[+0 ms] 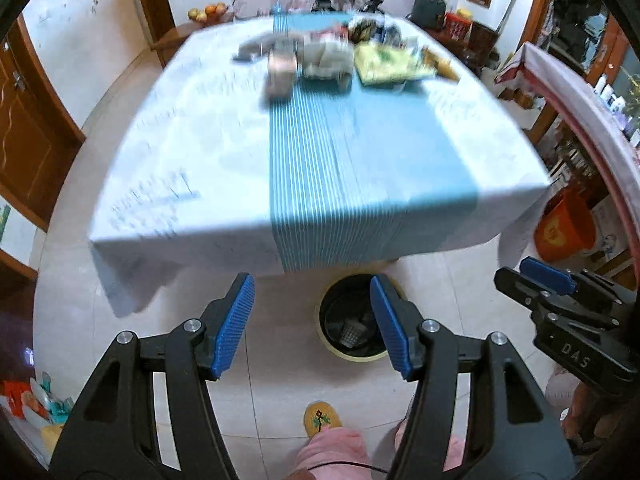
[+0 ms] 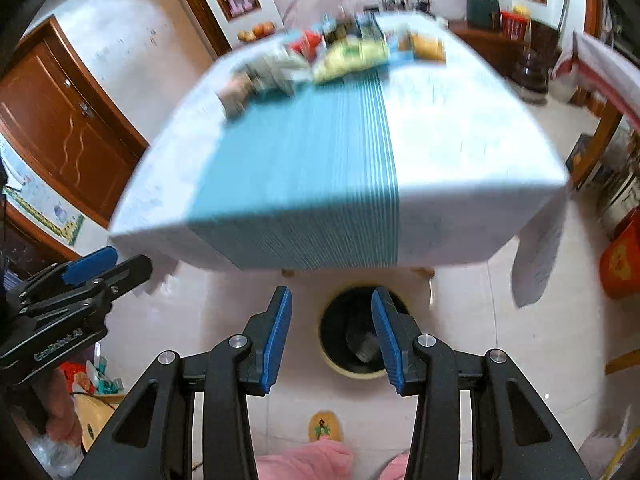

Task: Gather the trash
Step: 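Raise both open tools back toward the table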

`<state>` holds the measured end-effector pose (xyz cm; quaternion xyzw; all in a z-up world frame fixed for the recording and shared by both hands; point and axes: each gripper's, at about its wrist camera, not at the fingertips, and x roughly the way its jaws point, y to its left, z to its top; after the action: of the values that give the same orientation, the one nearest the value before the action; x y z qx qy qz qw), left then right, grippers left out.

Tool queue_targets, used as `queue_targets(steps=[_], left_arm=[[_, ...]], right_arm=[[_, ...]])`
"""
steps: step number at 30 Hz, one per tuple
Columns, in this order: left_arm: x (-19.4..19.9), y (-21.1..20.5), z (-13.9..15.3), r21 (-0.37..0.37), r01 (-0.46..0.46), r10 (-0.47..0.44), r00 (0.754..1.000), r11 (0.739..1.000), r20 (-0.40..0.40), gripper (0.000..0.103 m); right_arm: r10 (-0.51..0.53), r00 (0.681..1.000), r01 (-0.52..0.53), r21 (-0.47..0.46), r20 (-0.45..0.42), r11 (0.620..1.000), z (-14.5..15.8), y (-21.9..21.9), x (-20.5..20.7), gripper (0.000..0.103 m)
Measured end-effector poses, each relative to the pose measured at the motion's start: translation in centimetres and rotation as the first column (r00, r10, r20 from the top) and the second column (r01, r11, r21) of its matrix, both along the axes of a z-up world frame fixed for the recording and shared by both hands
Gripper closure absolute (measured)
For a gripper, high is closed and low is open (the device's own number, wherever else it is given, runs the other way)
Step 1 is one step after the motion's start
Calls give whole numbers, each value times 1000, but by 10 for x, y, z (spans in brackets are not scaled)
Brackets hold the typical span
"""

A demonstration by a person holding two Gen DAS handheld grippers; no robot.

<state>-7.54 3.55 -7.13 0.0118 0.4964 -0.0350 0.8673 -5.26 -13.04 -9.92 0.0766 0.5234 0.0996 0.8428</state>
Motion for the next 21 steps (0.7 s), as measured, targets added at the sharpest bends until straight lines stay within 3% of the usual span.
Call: queue_targets(steps=[5, 11, 15, 21], left_arm=[[5, 13, 70, -34, -15, 17, 999, 999, 47, 46], [18, 40, 122, -61, -42, 49, 991, 997, 125, 46], [34, 51, 138, -55, -44, 51, 989, 998, 137, 46], [68, 60, 138, -52, -94, 99, 988, 994, 115, 46]], right_arm=[[-12, 997, 13, -6, 82, 1000, 89, -7, -18, 61], [4, 976, 3, -31, 218, 1000, 165, 8, -18, 61], [22, 961, -10, -43, 277, 999, 197, 16, -6, 61], [52, 958, -42, -40, 281, 998, 208, 22, 41, 61]])
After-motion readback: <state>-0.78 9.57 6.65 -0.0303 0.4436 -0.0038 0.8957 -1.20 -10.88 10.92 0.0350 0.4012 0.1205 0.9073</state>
